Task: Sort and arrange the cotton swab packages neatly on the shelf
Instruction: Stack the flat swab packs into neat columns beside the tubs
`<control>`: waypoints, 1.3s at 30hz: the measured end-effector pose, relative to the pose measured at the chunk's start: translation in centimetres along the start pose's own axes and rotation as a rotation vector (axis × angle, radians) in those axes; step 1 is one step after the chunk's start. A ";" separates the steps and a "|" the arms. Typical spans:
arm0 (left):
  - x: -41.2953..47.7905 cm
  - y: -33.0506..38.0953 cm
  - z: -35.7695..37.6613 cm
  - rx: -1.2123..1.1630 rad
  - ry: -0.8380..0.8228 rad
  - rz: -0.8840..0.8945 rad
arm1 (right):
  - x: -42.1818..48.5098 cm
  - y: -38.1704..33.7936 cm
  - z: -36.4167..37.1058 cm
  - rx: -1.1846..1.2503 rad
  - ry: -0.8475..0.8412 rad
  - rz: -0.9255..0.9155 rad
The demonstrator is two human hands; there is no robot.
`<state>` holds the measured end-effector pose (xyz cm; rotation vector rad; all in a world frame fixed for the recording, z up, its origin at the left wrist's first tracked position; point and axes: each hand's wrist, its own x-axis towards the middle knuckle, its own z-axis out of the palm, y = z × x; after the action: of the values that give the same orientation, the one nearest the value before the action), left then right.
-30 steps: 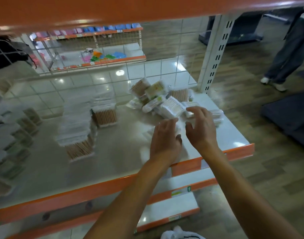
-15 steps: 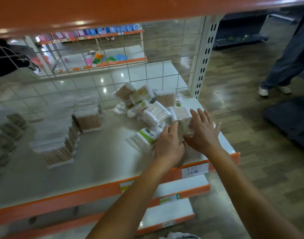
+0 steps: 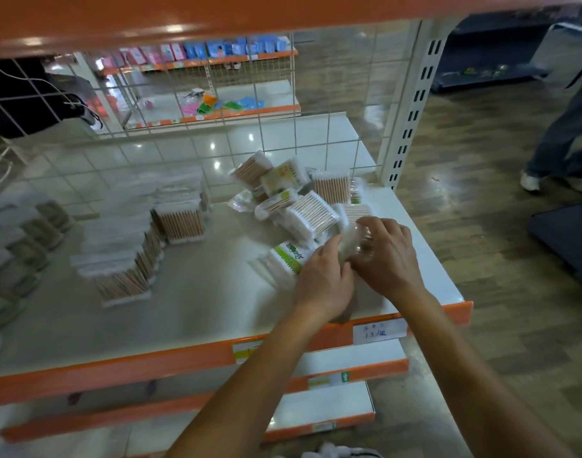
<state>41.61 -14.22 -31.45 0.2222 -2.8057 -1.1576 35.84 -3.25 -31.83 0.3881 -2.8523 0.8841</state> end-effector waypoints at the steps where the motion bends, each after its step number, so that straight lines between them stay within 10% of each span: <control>1: -0.1 0.0 -0.2 -0.023 0.017 -0.002 | -0.1 -0.3 -0.1 0.029 -0.002 -0.010; 22: -2.9 -4.3 -9.2 -0.348 0.317 0.040 | -0.9 -11.9 0.3 0.555 -0.018 -0.175; 39: -6.5 -10.5 -18.5 -0.391 0.589 0.091 | -2.2 -23.9 5.1 1.040 -0.400 -0.405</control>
<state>51.68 -33.28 -26.00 0.3311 -2.0261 -1.3230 44.44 -24.70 -23.67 1.2862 -2.1575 2.2992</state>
